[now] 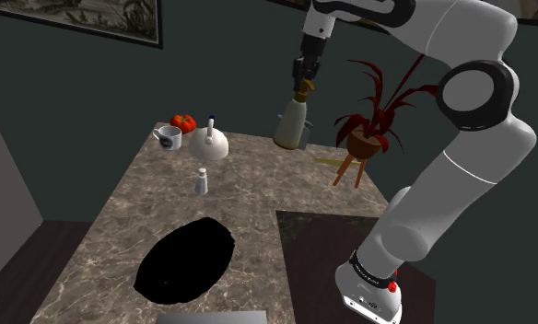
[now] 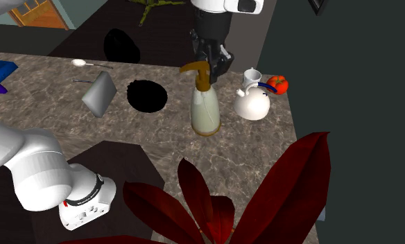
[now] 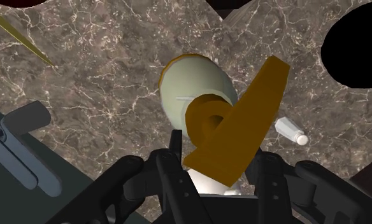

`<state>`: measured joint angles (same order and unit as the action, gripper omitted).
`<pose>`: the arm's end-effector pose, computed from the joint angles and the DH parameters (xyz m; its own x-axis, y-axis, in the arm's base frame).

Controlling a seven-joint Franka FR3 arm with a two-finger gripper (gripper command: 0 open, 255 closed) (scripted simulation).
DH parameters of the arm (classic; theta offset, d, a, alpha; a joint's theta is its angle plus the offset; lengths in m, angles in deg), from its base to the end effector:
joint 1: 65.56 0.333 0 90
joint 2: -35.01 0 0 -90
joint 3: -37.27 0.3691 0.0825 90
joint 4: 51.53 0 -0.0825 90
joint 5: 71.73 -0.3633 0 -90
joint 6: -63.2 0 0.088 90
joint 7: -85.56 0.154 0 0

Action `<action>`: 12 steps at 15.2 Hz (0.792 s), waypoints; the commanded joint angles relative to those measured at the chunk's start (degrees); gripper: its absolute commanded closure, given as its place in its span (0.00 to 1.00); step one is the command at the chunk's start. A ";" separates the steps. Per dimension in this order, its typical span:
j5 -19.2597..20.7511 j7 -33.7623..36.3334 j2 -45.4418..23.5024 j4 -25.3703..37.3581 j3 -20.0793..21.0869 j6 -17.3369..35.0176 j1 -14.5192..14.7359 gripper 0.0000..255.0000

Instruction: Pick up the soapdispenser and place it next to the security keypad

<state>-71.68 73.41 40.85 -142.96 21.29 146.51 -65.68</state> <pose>0.4621 -0.1424 0.6594 0.9971 -0.0663 -0.0370 -0.0676 -0.9971 -0.0357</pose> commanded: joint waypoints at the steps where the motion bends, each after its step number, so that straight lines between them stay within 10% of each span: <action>1: -0.24 -0.13 -0.94 2.68 -0.10 -1.76 -0.03 1.00; 12: -1.70 -1.00 -6.08 17.80 -0.82 -11.96 -0.56 1.00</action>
<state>-73.23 72.39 35.20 -126.48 20.50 135.44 -66.22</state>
